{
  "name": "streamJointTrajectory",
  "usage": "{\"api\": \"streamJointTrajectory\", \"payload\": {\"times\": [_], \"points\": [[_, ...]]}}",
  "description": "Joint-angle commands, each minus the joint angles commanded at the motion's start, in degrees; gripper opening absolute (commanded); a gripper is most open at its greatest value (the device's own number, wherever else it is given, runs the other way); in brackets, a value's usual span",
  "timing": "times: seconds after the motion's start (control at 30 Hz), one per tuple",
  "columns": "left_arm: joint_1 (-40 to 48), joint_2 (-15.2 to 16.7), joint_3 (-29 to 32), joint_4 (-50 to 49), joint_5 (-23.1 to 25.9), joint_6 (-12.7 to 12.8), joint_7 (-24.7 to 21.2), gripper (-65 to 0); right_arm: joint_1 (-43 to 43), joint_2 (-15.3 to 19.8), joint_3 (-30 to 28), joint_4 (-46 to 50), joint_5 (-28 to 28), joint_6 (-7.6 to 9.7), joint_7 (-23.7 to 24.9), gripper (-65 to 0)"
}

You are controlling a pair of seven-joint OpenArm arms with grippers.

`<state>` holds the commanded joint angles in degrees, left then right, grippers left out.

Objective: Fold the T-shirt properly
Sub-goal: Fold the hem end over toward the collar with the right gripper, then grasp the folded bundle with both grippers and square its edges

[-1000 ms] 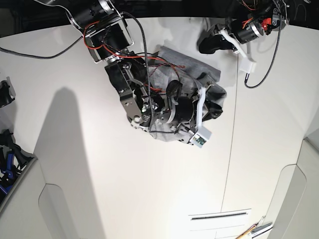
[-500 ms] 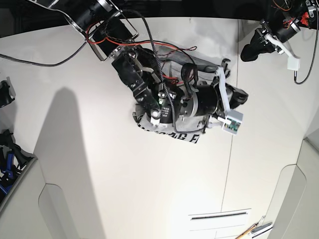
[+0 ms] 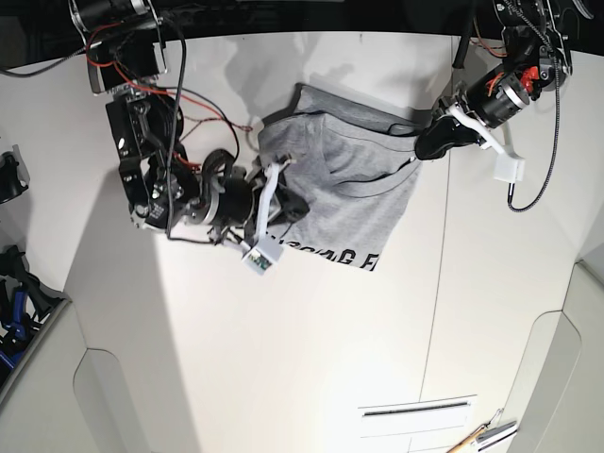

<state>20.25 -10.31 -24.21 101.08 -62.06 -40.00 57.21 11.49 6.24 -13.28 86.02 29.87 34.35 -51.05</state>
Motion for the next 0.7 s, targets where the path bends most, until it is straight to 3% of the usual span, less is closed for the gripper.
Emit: {"api": "streamJointTrajectory", "payload": {"times": [0.23,0.37,0.5,0.7], "points": [[-1.2,-0.02,-0.02,0.0,-0.04,0.0,0.04,-65.0,-7.91,1.66,-2.23,0.02,0.63,0.0,1.29,-65.0],[-1.2,-0.02,-0.02,0.0,0.44,0.0,0.04,-65.0,-9.14,1.38,-2.25,0.17,8.31,0.42,-1.46,-65.0],[-1.2,-0.04,-0.02,0.0,0.13,0.0,0.68,-65.0,-9.14,1.36,-1.53,3.39,9.16,0.35,-2.32,-65.0],[-1.2,0.02,0.13,0.0,-7.63,0.0,5.55,-65.0,-7.82,1.31,5.29,15.08,8.59,-0.07,2.8,-65.0]]}}
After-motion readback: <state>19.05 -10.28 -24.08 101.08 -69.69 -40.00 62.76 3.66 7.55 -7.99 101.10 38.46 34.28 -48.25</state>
